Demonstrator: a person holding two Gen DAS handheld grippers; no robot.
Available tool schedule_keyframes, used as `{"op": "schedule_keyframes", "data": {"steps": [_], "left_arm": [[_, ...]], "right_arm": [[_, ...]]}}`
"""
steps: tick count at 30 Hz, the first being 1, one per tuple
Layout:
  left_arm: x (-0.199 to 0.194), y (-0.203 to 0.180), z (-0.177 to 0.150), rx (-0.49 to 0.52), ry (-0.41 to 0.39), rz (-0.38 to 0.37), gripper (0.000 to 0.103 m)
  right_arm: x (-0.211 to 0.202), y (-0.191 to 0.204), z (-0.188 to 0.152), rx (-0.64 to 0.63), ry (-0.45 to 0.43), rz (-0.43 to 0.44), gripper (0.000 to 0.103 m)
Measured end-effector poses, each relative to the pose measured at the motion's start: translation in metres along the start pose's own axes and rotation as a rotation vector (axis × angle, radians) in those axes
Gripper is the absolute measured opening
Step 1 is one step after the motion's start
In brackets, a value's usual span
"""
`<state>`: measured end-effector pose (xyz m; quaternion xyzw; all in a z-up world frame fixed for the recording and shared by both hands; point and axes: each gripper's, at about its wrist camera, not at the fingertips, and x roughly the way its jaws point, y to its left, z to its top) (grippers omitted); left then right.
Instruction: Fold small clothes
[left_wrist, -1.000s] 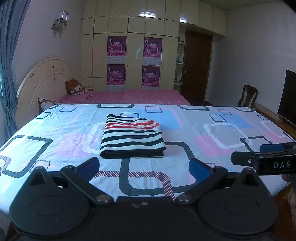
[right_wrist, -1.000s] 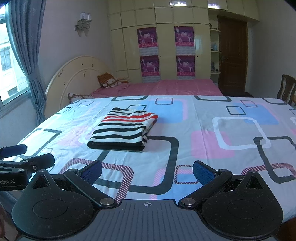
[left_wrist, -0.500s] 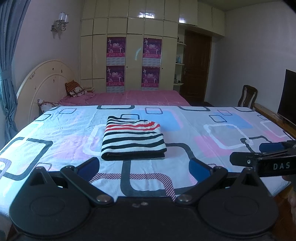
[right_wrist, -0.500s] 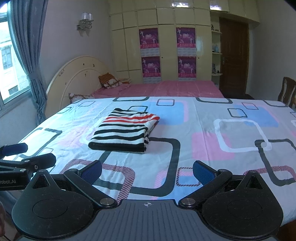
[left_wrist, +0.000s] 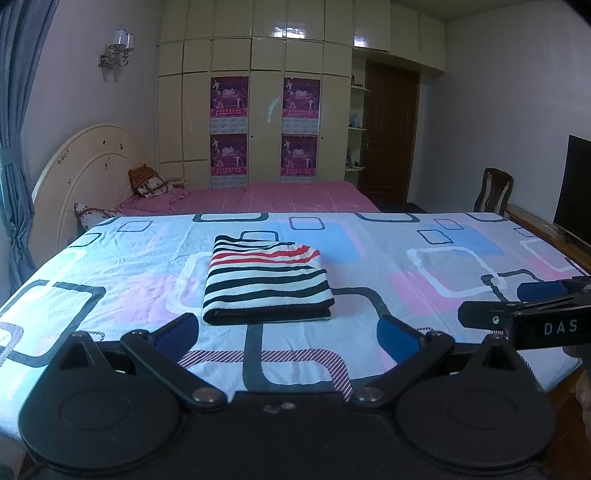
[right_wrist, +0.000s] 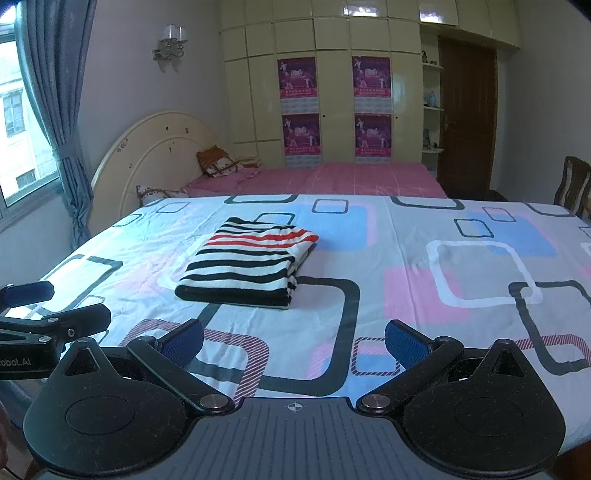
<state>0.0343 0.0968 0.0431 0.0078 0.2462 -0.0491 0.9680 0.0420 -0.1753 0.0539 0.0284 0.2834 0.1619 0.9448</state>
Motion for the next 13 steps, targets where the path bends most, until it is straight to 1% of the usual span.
{"op": "schedule_keyframes", "data": {"steps": [6, 8, 10, 13], "left_arm": [[0.0004, 0.0018, 0.0019, 0.001, 0.004, 0.005, 0.103], [0.0016, 0.0012, 0.0018, 0.022, 0.008, 0.007, 0.098], [0.0017, 0.0007, 0.0015, 0.032, 0.008, 0.019, 0.097], [0.0027, 0.0017, 0.0012, 0.027, 0.012, 0.011, 0.097]], "right_arm": [[0.0007, 0.0001, 0.0005, -0.002, 0.000, 0.001, 0.103], [0.0007, 0.0004, 0.0006, -0.002, 0.001, 0.001, 0.103], [0.0020, -0.0001, 0.0004, -0.004, 0.001, 0.002, 0.103], [0.0023, 0.0001, 0.0006, -0.002, 0.001, 0.003, 0.103]]}}
